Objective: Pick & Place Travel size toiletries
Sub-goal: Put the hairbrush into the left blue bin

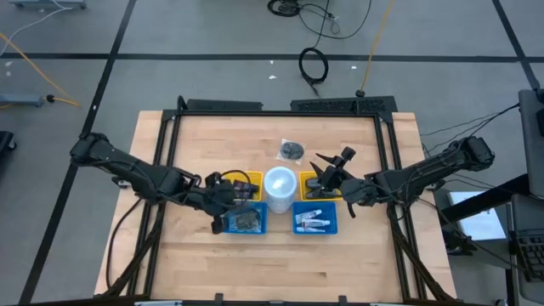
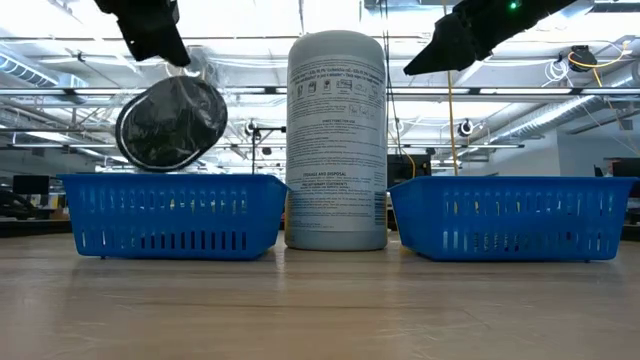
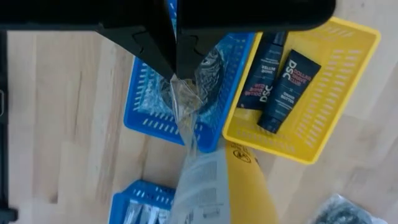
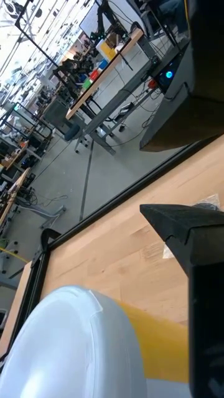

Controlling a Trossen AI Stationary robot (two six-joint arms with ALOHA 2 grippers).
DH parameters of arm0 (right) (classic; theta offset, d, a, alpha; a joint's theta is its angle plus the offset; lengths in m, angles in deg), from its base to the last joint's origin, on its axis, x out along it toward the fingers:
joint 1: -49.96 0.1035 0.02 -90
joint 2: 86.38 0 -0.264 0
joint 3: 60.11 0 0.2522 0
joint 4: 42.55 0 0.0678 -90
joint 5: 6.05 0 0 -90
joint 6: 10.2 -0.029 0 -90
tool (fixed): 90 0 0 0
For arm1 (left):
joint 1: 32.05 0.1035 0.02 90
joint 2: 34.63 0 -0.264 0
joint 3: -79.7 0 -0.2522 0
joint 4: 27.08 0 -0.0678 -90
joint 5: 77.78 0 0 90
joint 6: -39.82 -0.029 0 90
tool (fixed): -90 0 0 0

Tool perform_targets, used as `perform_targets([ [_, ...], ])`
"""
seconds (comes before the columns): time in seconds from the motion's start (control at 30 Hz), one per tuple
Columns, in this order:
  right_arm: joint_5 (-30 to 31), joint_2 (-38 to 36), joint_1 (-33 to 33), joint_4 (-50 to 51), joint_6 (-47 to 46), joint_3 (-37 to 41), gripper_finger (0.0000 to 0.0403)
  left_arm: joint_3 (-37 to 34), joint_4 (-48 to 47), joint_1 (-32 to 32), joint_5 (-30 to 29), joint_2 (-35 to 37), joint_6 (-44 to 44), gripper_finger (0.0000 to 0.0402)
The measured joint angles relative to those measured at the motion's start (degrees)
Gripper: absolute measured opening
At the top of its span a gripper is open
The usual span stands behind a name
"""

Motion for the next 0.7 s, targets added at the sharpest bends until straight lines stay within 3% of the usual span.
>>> perform_targets([
  [0.47,0.0,0.0,0.0,0.0,0.0,0.0,0.0139,0.0,-0.4,0.0,0.8,-5.5,-1.9,0.0001],
  [0.7,0.0,0.0,0.0,0.0,0.0,0.0,0.0139,0.0,0.8,0.0,0.9,-7.1,-3.7,0.0028],
])
